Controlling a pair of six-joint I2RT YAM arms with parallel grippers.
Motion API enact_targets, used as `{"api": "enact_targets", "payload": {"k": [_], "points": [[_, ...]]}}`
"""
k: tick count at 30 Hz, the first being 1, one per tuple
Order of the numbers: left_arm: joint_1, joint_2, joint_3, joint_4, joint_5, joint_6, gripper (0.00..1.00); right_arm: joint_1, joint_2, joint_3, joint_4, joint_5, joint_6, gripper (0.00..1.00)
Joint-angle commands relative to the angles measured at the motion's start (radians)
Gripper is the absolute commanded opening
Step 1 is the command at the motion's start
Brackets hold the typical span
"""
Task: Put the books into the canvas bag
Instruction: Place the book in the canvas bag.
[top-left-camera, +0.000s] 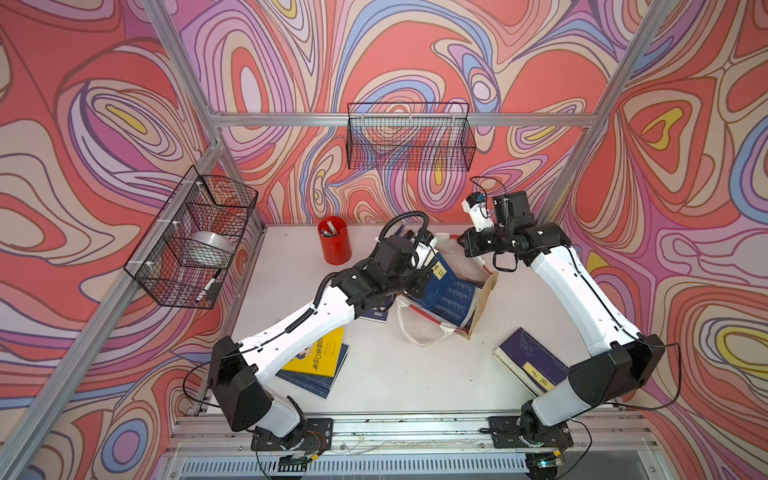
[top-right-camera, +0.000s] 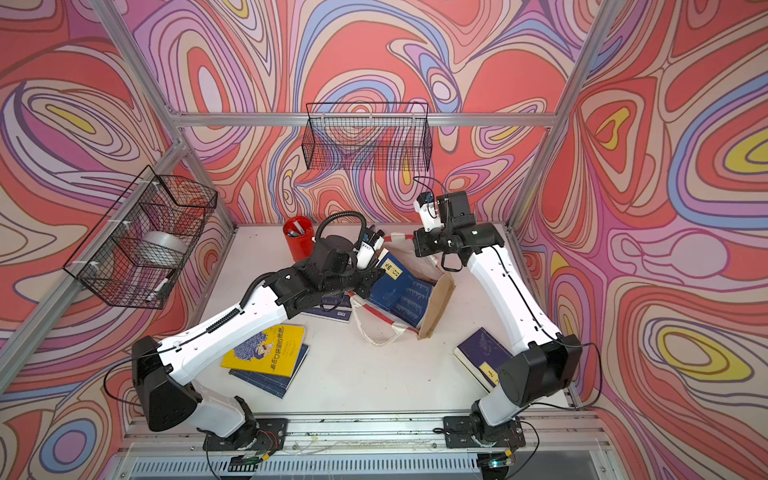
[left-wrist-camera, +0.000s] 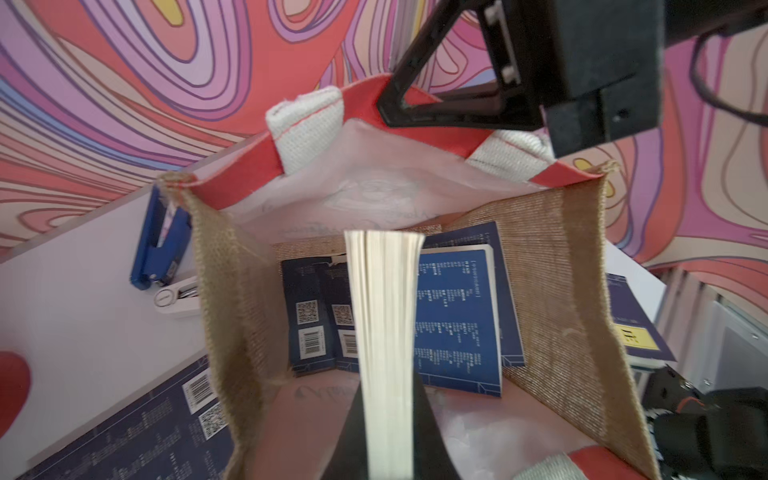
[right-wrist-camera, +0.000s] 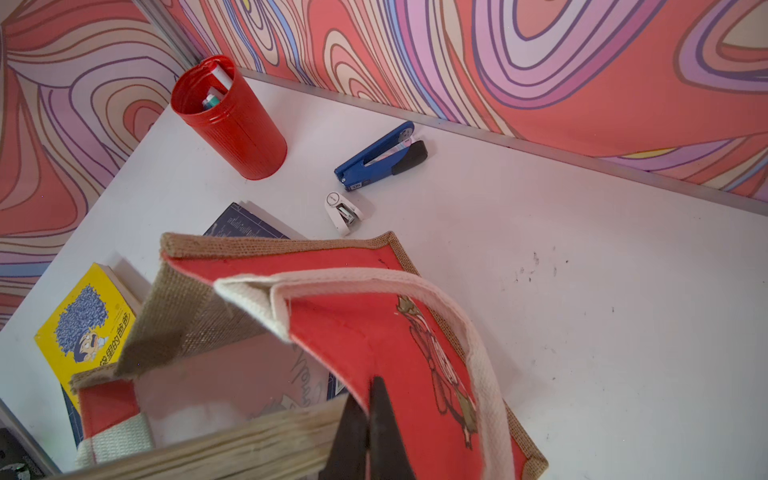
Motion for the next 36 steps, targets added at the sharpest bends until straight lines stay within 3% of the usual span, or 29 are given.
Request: {"api": "enact_targets", "payload": {"k": [1,7,13,14,16,19,24,32,36], "points": [[-0.048,0.021,0.026,0.038,-0.221,0.02,0.0,0.023,-0.028,0.009,0.051,0.039,0.062,0.0],[-0.138,0.12,0.125,0.007,-0.362,0.063,0.0,0.032,-0.039,0.001,0.063,0.065,0.085,0.0],[-0.188,0.208,0.215,-0.029,-0.365,0.04,0.0,0.033,-0.04,-0.003,0.07,0.07,0.102,0.0],[-0.196,0.209,0.217,-0.021,-0.357,0.04,0.07,0.033,-0.039,-0.006,0.07,0.074,0.104,0.0],[-0.206,0.208,0.221,-0.008,-0.325,0.046,0.37,0.033,-0.037,-0.008,0.074,0.079,0.105,0.0],[-0.217,0.198,0.222,0.006,-0.275,0.047,0.55,0.032,-0.031,-0.011,0.081,0.079,0.105,0.0],[-0.217,0.166,0.205,0.019,-0.219,0.025,0.61,0.033,-0.02,-0.013,0.091,0.079,0.105,0.0],[-0.204,0.085,0.141,0.007,-0.252,0.027,0.69,0.033,-0.015,-0.013,0.089,0.084,0.097,0.0],[-0.13,0.085,0.15,-0.121,-0.115,-0.045,0.73,0.033,-0.015,-0.009,0.078,0.087,0.093,0.0]]}}
